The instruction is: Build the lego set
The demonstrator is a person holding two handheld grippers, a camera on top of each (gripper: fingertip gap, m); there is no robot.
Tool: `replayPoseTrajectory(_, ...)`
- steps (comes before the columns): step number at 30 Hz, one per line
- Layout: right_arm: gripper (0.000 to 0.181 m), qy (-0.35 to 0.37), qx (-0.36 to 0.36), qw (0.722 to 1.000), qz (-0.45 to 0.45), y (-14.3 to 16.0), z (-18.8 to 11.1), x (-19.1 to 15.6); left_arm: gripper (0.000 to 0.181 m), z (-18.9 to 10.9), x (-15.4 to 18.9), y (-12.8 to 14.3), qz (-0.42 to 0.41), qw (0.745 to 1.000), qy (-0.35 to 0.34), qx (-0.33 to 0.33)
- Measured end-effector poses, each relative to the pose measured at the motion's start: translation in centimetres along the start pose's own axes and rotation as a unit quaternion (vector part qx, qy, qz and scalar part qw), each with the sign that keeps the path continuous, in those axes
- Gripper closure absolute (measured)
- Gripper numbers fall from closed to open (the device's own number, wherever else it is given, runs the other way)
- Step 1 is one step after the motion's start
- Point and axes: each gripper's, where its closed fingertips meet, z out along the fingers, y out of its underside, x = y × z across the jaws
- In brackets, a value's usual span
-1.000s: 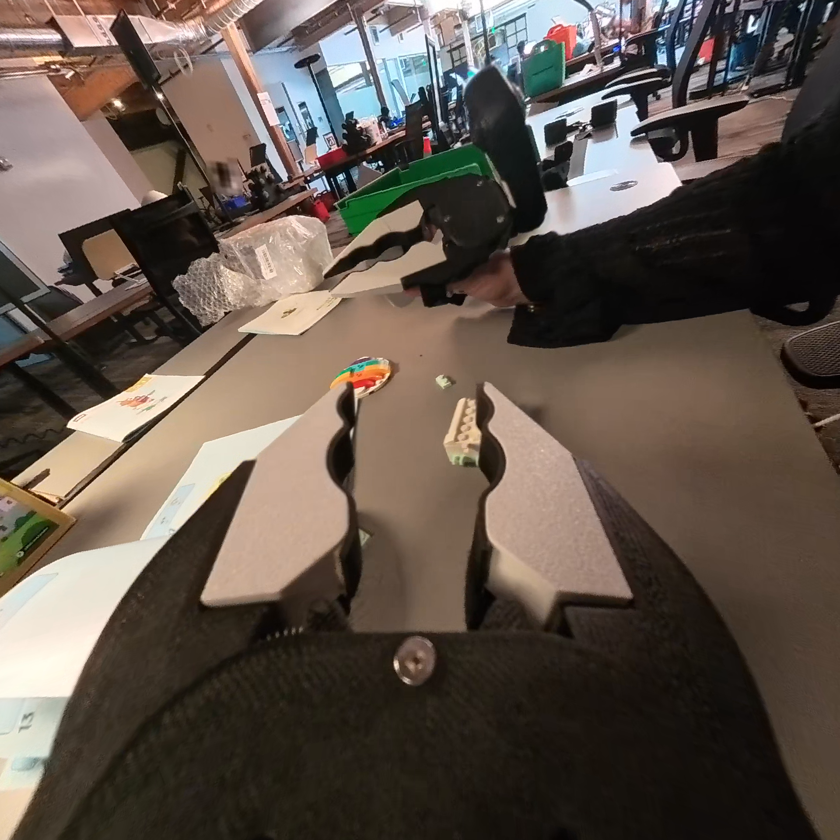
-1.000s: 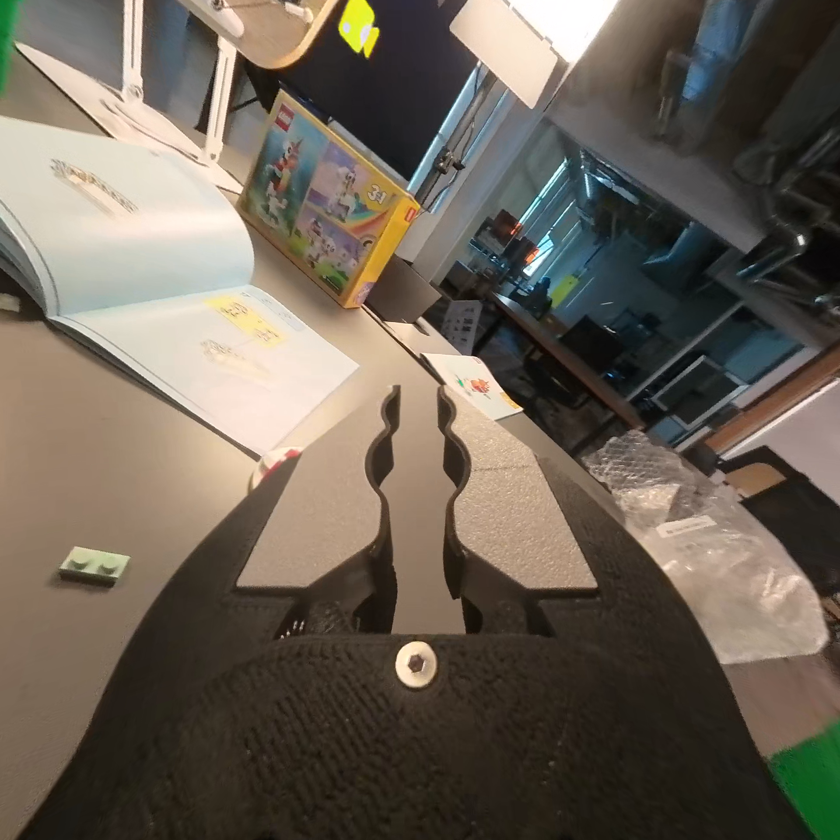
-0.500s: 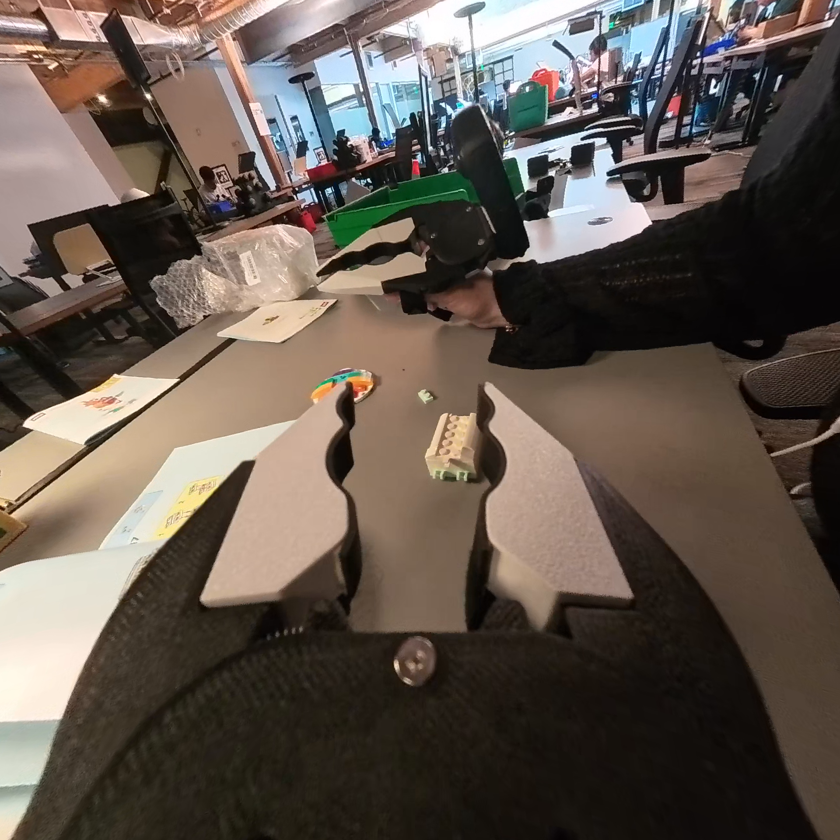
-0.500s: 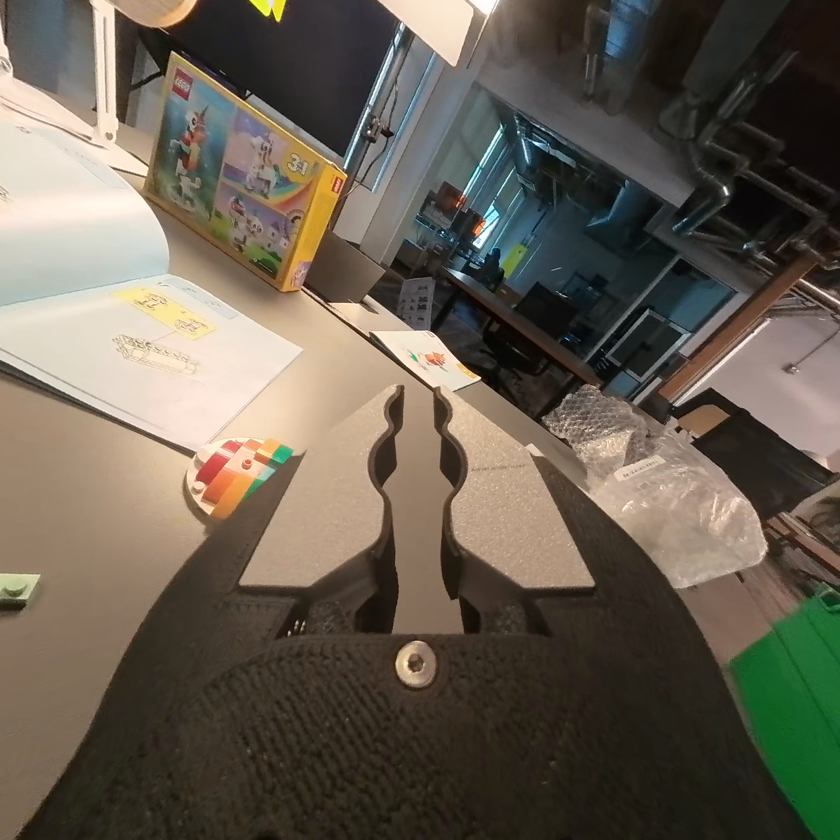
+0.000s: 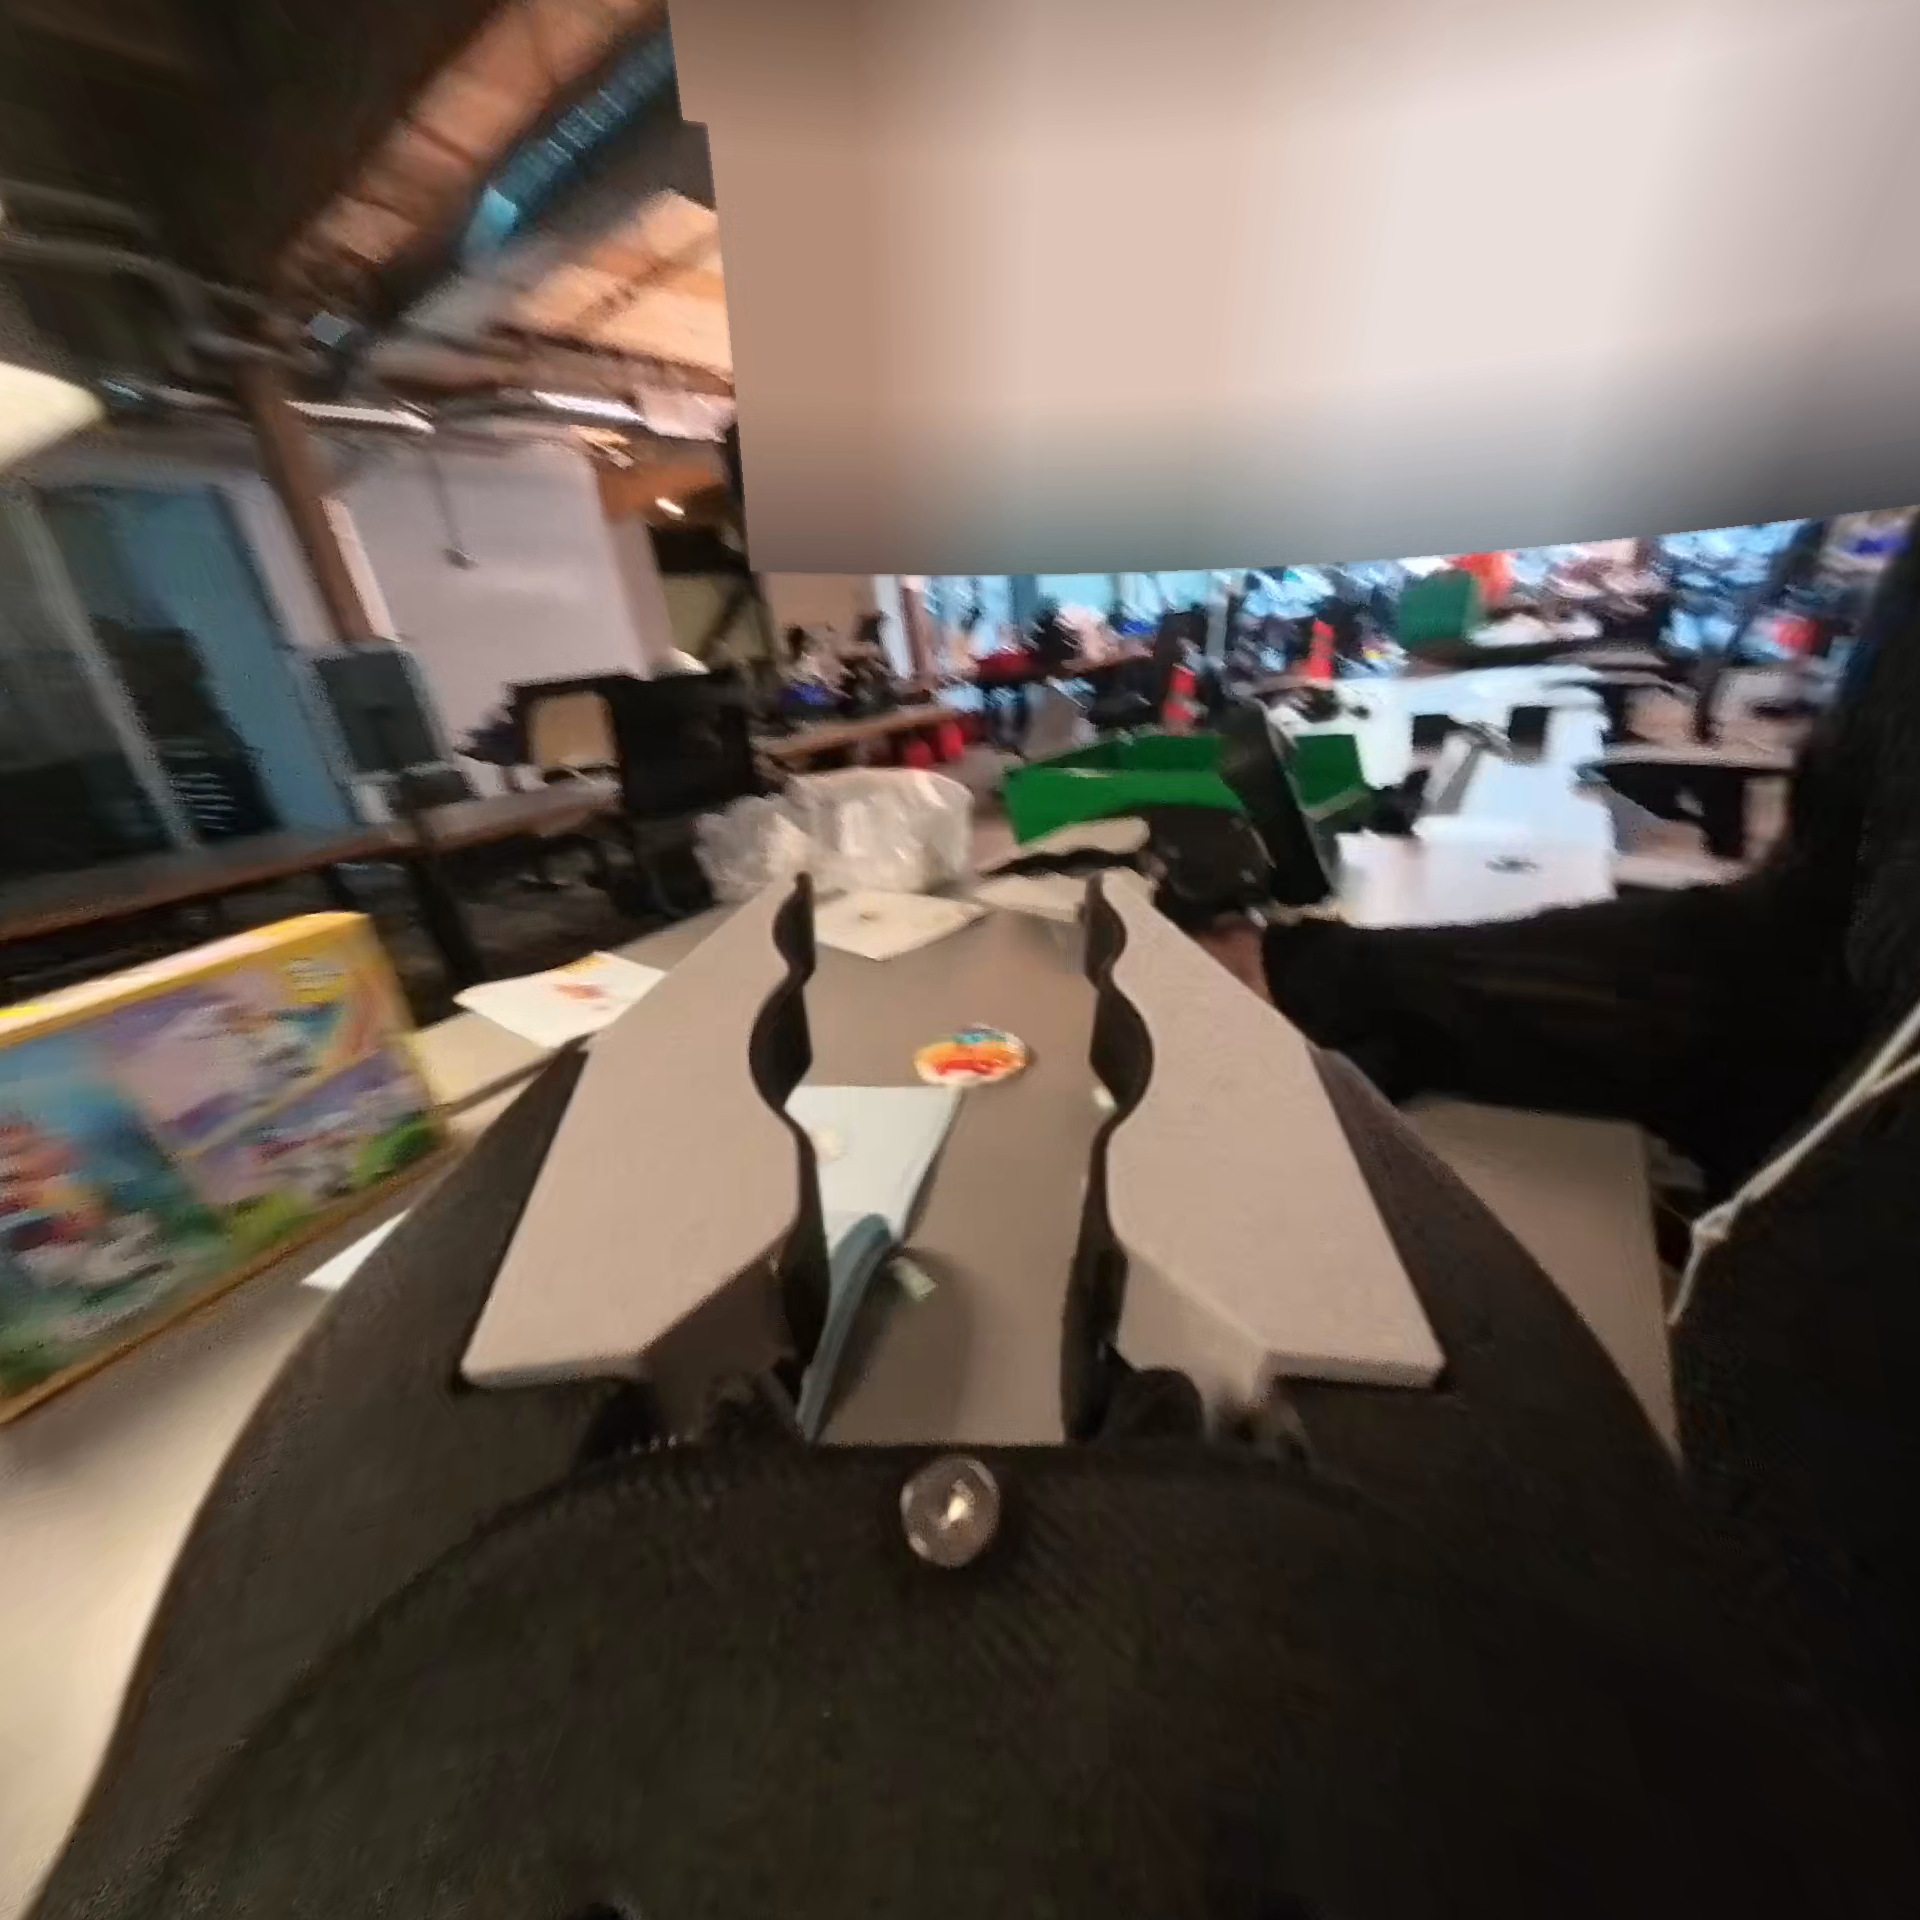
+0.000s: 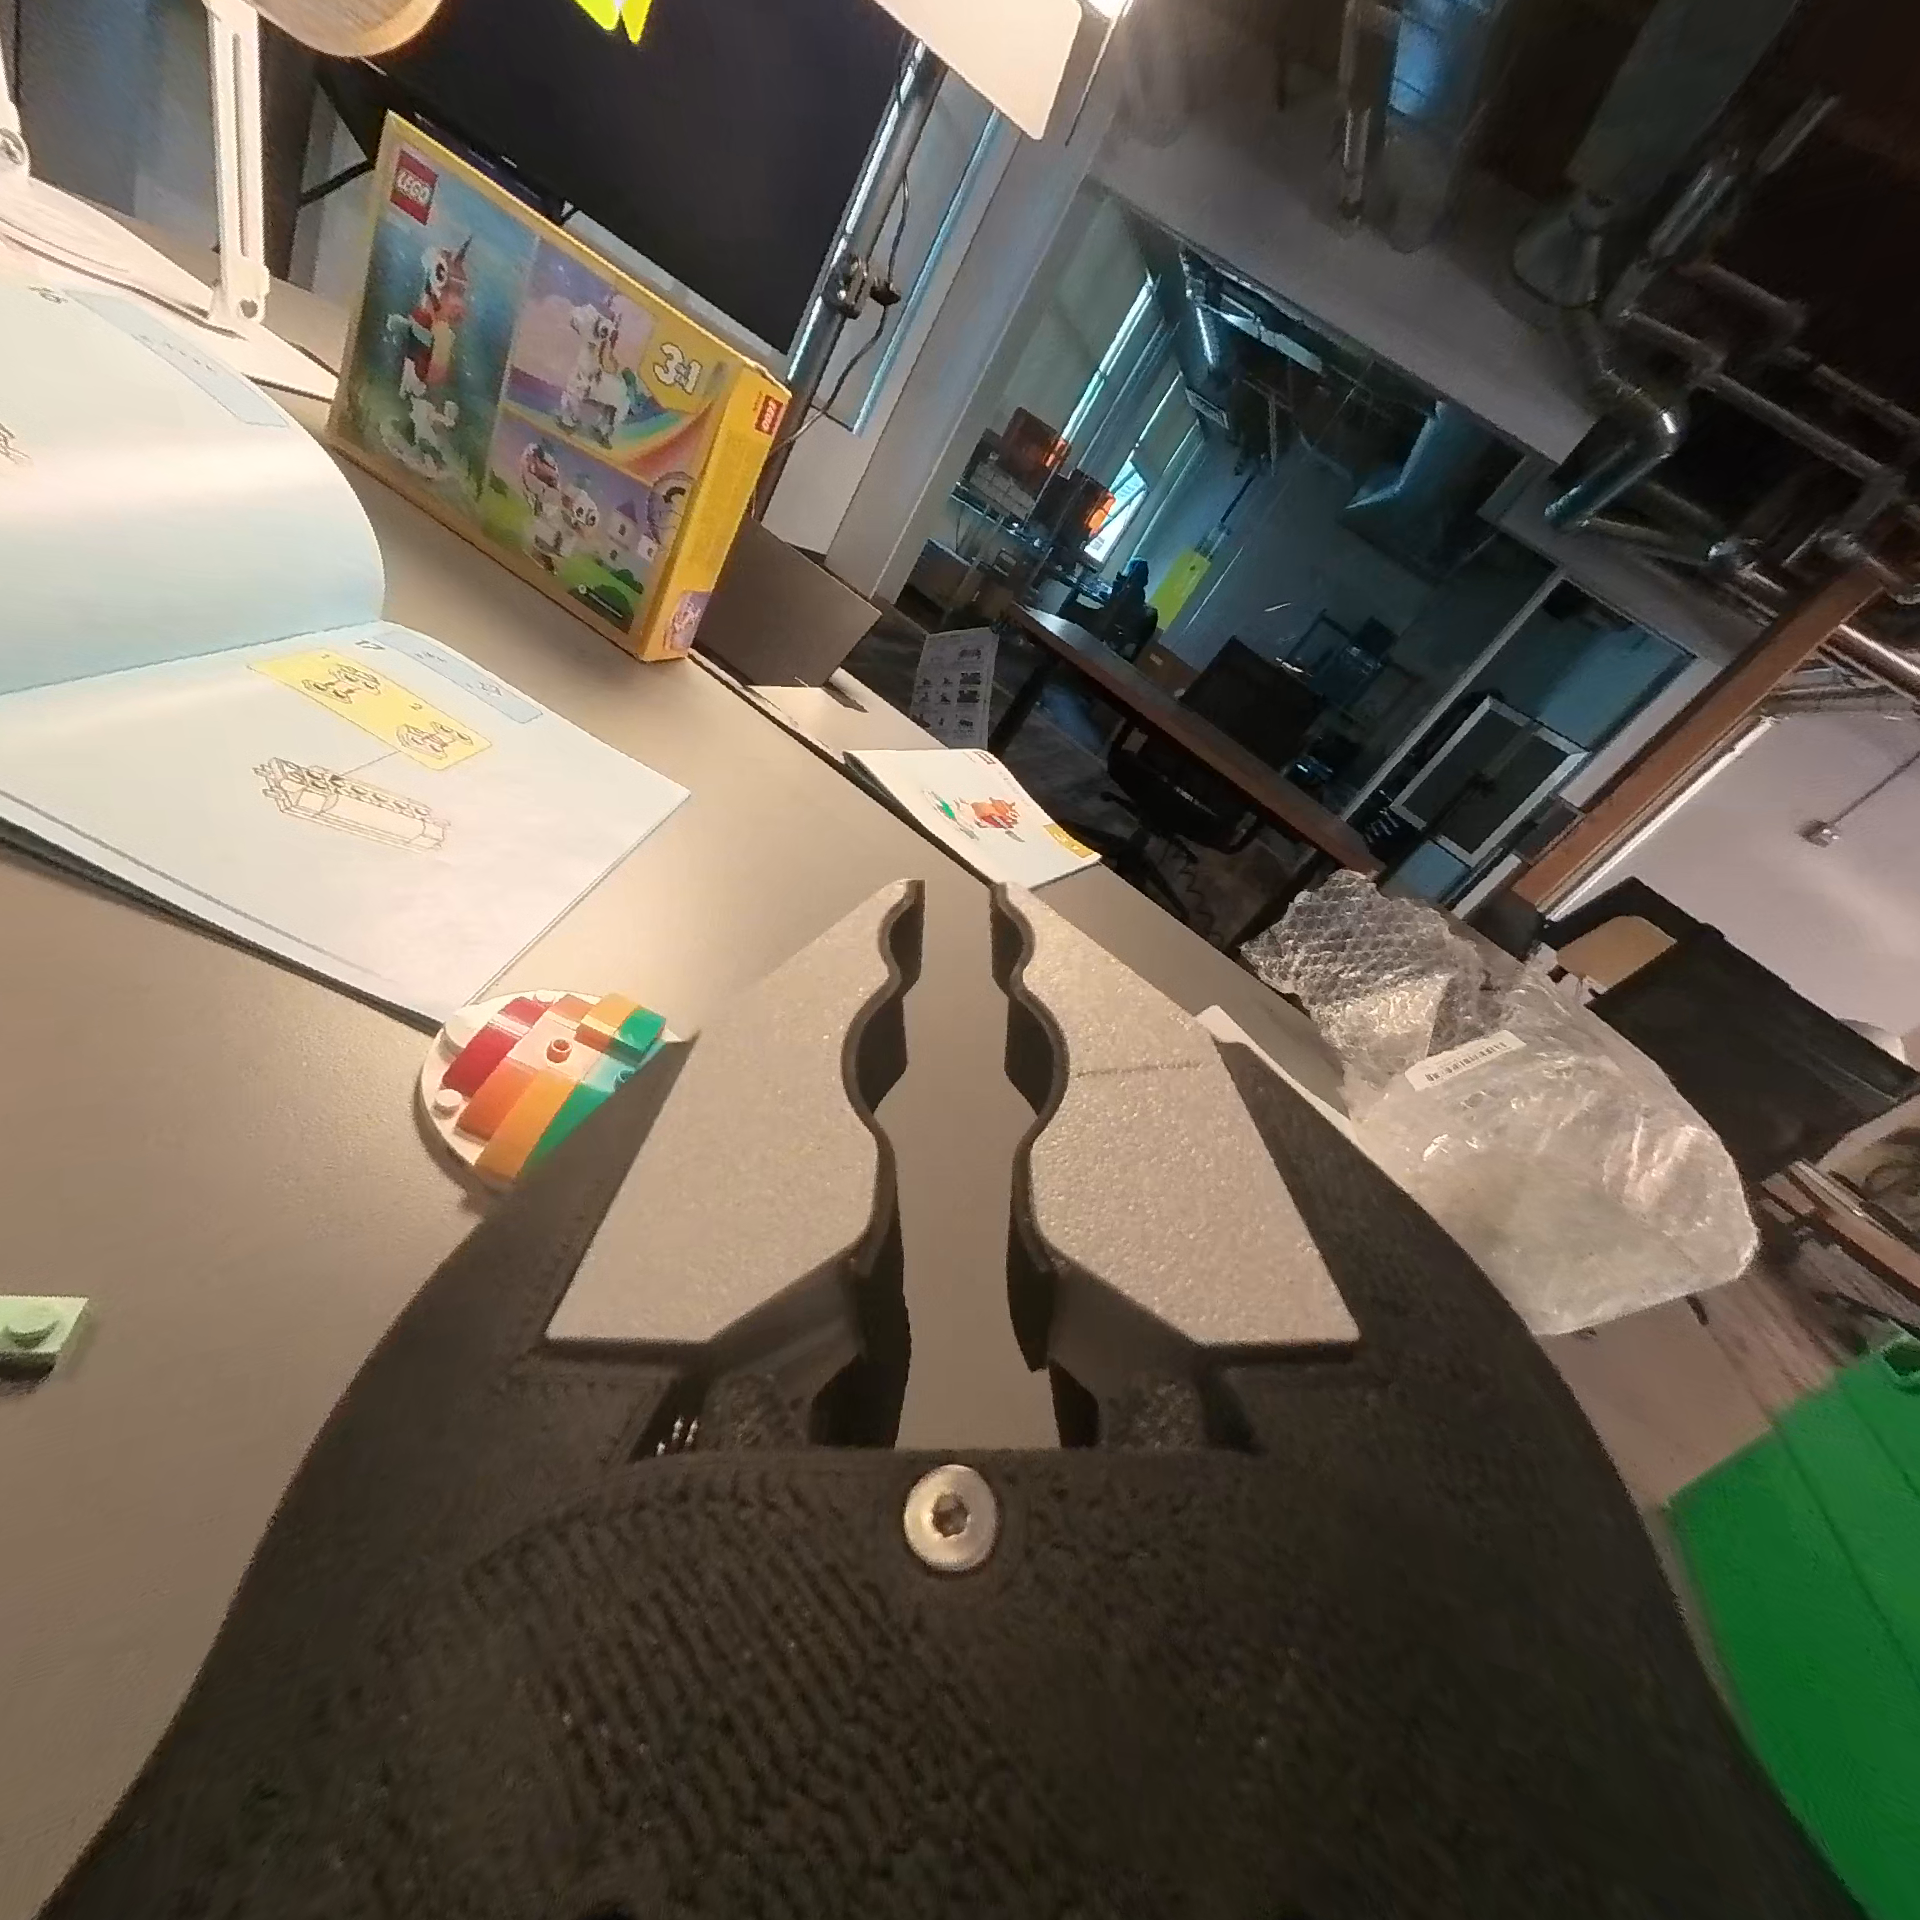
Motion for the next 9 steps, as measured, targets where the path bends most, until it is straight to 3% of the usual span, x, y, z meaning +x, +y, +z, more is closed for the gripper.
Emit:
replayPoseTrajectory(1,0.171,0.002,0.001,1.0,0.001,0.0,0.0,0.1,0.128,-1.7,-0.9,-0.9,0.004,0.999,-0.035,0.01)
replayPoseTrajectory(6,0.171,0.007,-0.008,1.0,0.003,0.3,0.1,0.3,0.121,-10.0,-4.8,-4.1,0.017,0.985,-0.17,-0.011)
replayPoseTrajectory(9,0.171,0.015,-0.017,1.0,-0.006,0.6,0.2,0.4,0.122,-15.4,-8.3,-6.1,0.076,0.96,-0.267,-0.044)
